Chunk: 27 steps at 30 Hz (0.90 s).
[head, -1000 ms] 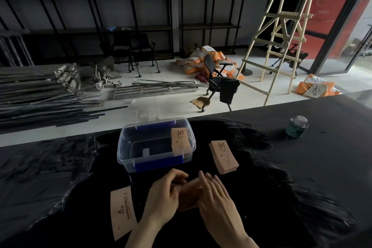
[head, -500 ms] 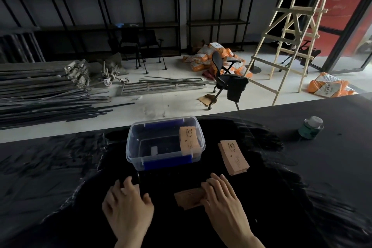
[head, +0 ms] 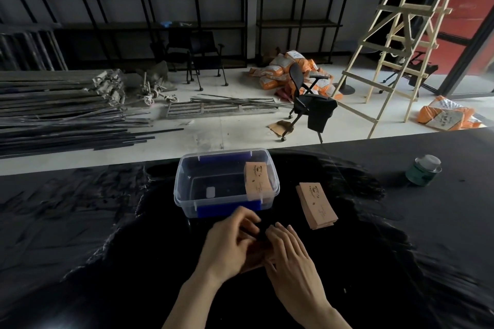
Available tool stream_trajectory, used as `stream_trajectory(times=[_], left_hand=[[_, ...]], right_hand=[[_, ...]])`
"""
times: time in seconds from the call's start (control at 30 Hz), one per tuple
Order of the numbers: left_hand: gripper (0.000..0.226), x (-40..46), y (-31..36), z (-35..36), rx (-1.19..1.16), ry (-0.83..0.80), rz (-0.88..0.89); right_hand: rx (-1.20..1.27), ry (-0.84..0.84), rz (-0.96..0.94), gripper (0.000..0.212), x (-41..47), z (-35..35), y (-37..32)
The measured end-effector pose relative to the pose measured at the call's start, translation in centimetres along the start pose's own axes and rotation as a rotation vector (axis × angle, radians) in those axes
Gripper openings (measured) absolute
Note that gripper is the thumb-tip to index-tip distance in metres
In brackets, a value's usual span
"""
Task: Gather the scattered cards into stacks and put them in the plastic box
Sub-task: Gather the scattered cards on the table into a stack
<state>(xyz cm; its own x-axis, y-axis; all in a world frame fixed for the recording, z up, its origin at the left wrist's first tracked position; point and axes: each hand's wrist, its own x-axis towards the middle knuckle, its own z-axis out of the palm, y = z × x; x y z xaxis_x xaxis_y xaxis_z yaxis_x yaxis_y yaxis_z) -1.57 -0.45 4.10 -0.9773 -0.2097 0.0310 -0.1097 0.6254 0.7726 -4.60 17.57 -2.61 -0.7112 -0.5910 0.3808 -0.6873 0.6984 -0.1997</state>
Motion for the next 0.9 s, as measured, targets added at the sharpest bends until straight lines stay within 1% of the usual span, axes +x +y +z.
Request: stream_trajectory(times=[0.03,0.07,0.1,0.17,0.23,0.27,0.3,0.33,0.37,0.43,0.47,0.5,0.53,0.57,0.6,0.63,0.67,0.7,0.73,0.77,0.8,0.87,0.9], left_hand=[[0.048,0.2,0.5,0.5,0.017,-0.042,0.035],[0.045,0.4,0.8,1.0,0.004,-0.054,0.059],[0.042,0.4,1.2,1.4,-0.036,-0.052,0.069],[0.034,0.0,1.6,2.1,-0.088,-0.036,0.081],[0.028,-0.5,1.2,2.0,-0.079,0.040,0.103],[0.028,-0.8,0.8,1.7,-0.055,0.083,0.111],[0.031,-1.1,0.2,1.2,-0.011,0.091,0.109],[0.037,-1.2,-0.4,0.8,0.045,0.045,0.099],[0.043,-1.3,-0.9,0.4,0.123,-0.042,0.079],[0.054,-1.6,-1.2,0.3,0.321,-0.218,0.057],[0.056,-1.7,-1.1,0.5,0.379,-0.242,0.048],[0.056,-1.7,-1.0,0.8,0.392,-0.225,0.039],[0.053,-1.6,-0.9,1.1,0.357,-0.192,0.028],[0.049,-1.5,-0.7,1.5,0.274,-0.161,0.003],[0.044,-1.3,-0.4,2.0,0.152,-0.132,-0.029],[0.038,-1.0,0.0,2.6,0.010,-0.112,-0.066],[0.034,-0.7,0.7,3.2,-0.132,-0.105,-0.104],[0.031,-0.4,1.5,3.8,-0.253,-0.110,-0.139],[0.030,0.0,2.4,4.5,-0.343,-0.115,-0.167],[0.029,0.5,3.3,5.3,-0.406,-0.113,-0.191],[0.030,1.0,4.1,6.0,-0.453,-0.110,-0.215],[0.034,2.4,5.7,7.3,-0.488,-0.112,-0.252],[0.036,3.3,6.5,7.9,-0.468,-0.117,-0.268]], right_hand=[[0.028,0.014,0.048,0.083,0.1,-0.2,-0.3],[0.059,0.026,0.073,0.089,0.1,-0.4,-0.5],[0.086,0.033,0.080,0.089,0.0,-0.5,-0.6],[0.109,0.012,0.065,0.083,-0.1,-0.7,-0.5],[0.086,-0.026,0.057,0.078,-0.1,-1.1,-0.3],[0.078,-0.046,0.060,0.074,0.0,-1.2,-0.3],[0.063,-0.061,0.057,0.069,0.0,-1.3,-0.3],[0.040,-0.071,0.049,0.065,0.1,-1.2,-0.3],[0.022,-0.085,0.046,0.062,0.2,-1.1,-0.3],[0.068,-0.123,0.074,0.064,0.4,-1.2,-0.4],[0.128,-0.144,0.111,0.070,0.5,-1.4,-0.6],[0.201,-0.138,0.160,0.078,0.5,-1.5,-0.6],[0.280,-0.082,0.229,0.085,0.4,-1.6,-0.6],[0.373,0.012,0.334,0.090,0.3,-1.8,-0.4],[0.496,0.093,0.486,0.090,0.3,-2.0,-0.2],[0.660,0.125,0.657,0.085,0.4,-2.5,0.1],[0.879,0.122,0.812,0.073,0.6,-2.8,0.5],[1.081,0.091,0.917,0.056,0.8,-2.9,1.0],[1.205,0.105,0.964,0.041,0.9,-3.1,1.6],[1.224,0.157,0.962,0.030,1.0,-3.5,2.3],[1.222,0.222,0.949,0.024,1.1,-3.9,3.0],[1.193,0.328,0.933,0.022,1.8,-4.9,4.7],[1.165,0.353,0.937,0.022,2.4,-5.3,5.8]])
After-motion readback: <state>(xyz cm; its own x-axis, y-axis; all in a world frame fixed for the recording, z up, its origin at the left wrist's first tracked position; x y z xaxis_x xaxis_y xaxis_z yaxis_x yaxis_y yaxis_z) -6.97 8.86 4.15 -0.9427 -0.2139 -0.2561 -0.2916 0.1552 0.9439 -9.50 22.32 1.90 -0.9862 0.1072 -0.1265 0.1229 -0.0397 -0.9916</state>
